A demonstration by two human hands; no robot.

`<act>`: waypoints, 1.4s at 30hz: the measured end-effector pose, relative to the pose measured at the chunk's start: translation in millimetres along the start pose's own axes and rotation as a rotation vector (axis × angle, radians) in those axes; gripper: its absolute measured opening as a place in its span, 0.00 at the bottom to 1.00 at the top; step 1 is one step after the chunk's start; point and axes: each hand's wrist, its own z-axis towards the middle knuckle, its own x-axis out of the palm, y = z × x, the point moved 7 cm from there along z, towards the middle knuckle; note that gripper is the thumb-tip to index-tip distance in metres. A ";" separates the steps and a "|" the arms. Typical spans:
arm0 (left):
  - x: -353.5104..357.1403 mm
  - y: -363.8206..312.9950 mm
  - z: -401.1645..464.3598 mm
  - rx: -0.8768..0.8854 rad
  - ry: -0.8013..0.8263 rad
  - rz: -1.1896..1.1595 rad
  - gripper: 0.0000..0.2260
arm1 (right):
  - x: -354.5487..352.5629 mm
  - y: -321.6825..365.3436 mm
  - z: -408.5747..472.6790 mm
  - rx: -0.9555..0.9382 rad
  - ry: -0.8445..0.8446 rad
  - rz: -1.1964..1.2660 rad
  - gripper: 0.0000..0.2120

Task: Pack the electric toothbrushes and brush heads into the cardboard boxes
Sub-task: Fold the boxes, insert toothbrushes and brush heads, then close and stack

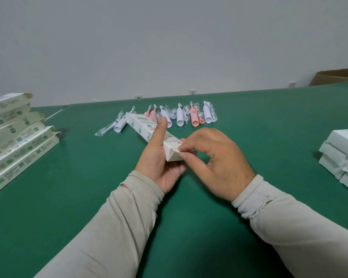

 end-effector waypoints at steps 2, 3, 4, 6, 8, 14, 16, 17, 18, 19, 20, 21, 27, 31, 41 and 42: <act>3.0 6.4 -2.8 -0.104 0.049 0.030 0.20 | -2.8 -2.9 -0.1 0.045 -0.020 -0.015 0.06; 3.4 8.2 -4.0 -0.143 0.069 0.026 0.24 | -4.1 -5.3 0.0 0.067 -0.022 -0.019 0.09; 3.4 8.5 -4.9 -0.158 0.071 0.013 0.27 | -6.0 -8.1 0.2 0.084 -0.024 -0.015 0.11; 5.1 6.7 -6.7 -0.161 0.065 -0.058 0.30 | -11.0 -14.5 0.6 0.116 -0.035 0.016 0.15; 4.6 5.0 -7.7 -0.141 0.051 -0.097 0.28 | -14.3 -20.9 1.4 0.155 -0.018 0.052 0.17; 5.4 6.1 -10.8 -0.174 0.069 -0.095 0.33 | -9.5 -25.0 0.4 0.153 0.125 0.096 0.09; 3.4 7.1 -10.0 -0.185 0.079 -0.096 0.34 | -8.3 -25.0 -0.8 0.178 0.116 0.141 0.08; 3.1 7.9 -10.5 -0.193 0.086 -0.087 0.35 | -7.6 -26.2 -2.3 0.210 0.106 0.184 0.08; 3.3 8.7 -11.2 -0.203 0.096 -0.074 0.35 | -6.5 -28.5 -4.0 0.253 0.099 0.234 0.09; 4.2 9.4 -12.3 -0.211 0.107 -0.058 0.35 | -5.1 -31.5 -5.8 0.300 0.096 0.279 0.10; 4.6 9.8 -12.9 -0.214 0.114 -0.046 0.34 | -3.8 -34.9 -7.4 0.342 0.092 0.309 0.11; 4.5 9.9 -13.4 -0.215 0.112 -0.034 0.34 | -2.9 -37.5 -8.8 0.373 0.087 0.324 0.12; 0.5 4.9 -10.8 -0.173 0.061 0.031 0.33 | -2.2 -42.3 -9.4 0.435 0.080 0.371 0.12; -8.5 -4.1 -8.0 -0.061 -0.070 0.152 0.24 | -9.6 -51.9 -6.3 0.503 0.003 0.500 0.09; -4.5 -31.7 -13.1 0.553 -0.265 1.796 0.15 | -17.1 -71.6 -6.7 0.713 -0.207 0.893 0.28; -3.7 -31.9 -13.5 0.561 -0.269 1.833 0.16 | -17.7 -70.2 -6.2 0.707 -0.207 0.910 0.26</act>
